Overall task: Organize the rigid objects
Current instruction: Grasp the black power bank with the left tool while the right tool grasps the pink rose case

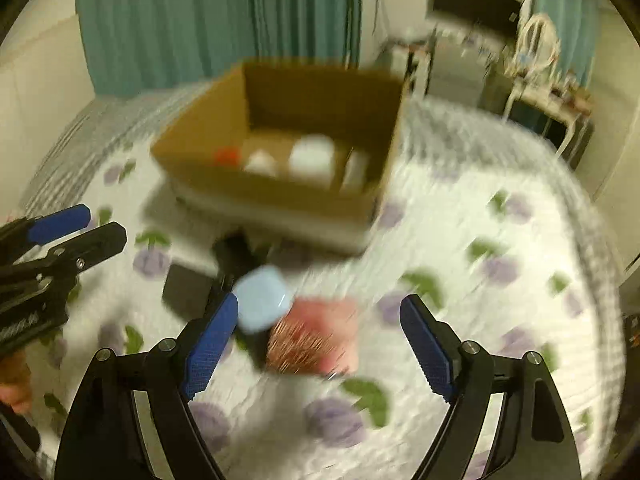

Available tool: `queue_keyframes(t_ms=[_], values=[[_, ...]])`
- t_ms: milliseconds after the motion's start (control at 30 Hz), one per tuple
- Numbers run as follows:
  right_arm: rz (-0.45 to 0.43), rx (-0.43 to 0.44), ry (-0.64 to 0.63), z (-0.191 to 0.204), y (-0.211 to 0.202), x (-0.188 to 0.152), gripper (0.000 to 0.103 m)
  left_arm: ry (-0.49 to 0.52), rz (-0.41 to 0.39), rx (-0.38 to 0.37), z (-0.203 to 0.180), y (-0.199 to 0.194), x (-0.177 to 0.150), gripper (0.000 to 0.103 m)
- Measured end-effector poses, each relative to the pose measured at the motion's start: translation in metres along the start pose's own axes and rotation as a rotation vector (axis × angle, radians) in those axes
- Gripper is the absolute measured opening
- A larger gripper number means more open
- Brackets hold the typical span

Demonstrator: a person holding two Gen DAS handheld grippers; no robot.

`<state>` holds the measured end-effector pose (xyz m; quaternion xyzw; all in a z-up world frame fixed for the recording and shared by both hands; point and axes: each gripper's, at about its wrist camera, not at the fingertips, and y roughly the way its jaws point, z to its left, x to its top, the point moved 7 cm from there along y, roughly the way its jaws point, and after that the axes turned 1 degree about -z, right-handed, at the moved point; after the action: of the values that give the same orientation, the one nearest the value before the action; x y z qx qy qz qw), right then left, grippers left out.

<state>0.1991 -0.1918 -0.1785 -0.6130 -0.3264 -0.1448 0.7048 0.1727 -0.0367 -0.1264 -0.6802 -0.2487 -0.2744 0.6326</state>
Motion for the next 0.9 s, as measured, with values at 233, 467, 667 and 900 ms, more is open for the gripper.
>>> queue_keyframes(t_ms=[233, 467, 667, 900], values=[[0.099, 0.029, 0.013, -0.002, 0.05, -0.025, 0.083, 0.027, 0.036, -0.008, -0.006, 0.026, -0.018, 0.064], [0.109, 0.101, 0.062, -0.008, 0.062, -0.029, 0.072, 0.027, 0.08, -0.018, -0.013, 0.048, -0.024, 0.064], [0.06, 0.081, 0.048, -0.014, 0.043, -0.021, 0.071, 0.008, 0.102, -0.033, -0.016, 0.067, -0.028, 0.064], [0.041, 0.076, 0.058, -0.021, 0.034, -0.015, 0.071, 0.079, 0.079, 0.003, -0.018, 0.087, -0.016, 0.065]])
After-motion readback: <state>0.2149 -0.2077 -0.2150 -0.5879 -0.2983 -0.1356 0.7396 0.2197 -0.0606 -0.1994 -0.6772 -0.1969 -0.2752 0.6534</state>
